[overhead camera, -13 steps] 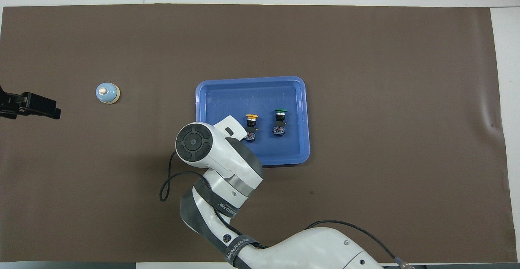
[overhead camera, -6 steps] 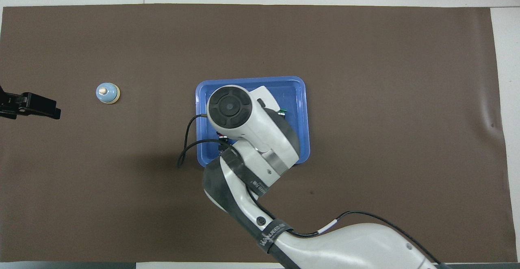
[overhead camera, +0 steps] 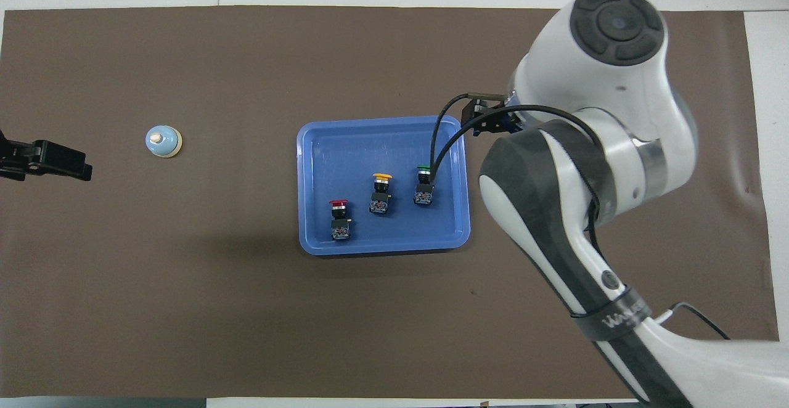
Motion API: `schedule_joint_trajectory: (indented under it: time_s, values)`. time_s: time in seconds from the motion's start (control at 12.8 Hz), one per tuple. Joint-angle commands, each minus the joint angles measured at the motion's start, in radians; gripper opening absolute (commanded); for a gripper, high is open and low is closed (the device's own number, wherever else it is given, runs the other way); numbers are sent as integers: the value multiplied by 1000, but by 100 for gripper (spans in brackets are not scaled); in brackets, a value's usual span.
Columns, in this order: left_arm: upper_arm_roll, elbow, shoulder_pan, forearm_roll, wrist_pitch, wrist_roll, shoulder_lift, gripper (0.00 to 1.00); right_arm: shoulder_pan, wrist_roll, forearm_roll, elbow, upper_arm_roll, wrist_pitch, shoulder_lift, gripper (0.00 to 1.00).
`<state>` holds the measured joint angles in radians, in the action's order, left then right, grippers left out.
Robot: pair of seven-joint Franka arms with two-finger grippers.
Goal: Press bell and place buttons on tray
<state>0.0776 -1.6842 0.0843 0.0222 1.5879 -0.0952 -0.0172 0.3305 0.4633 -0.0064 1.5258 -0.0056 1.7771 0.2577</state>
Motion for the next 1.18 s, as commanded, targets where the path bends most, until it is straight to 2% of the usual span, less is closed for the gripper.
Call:
schedule_joint_trajectory:
  time_s: [0.0, 0.31, 0.78, 1.1]
  values:
    - [-4, -15, 2, 10, 3, -9, -20, 100, -88, -179, -3, 27, 12, -57, -55, 100]
    - [-4, -15, 2, 10, 3, -11, -20, 100, -240, -398, -3, 27, 13, -134, -136, 100]
    - [-4, -15, 2, 10, 3, -11, -20, 100, -316, -437, 2, 43, 42, -275, -258, 100]
    - [-4, -15, 2, 10, 3, -9, -20, 100, -350, -457, 2, 37, 67, -286, -264, 100]
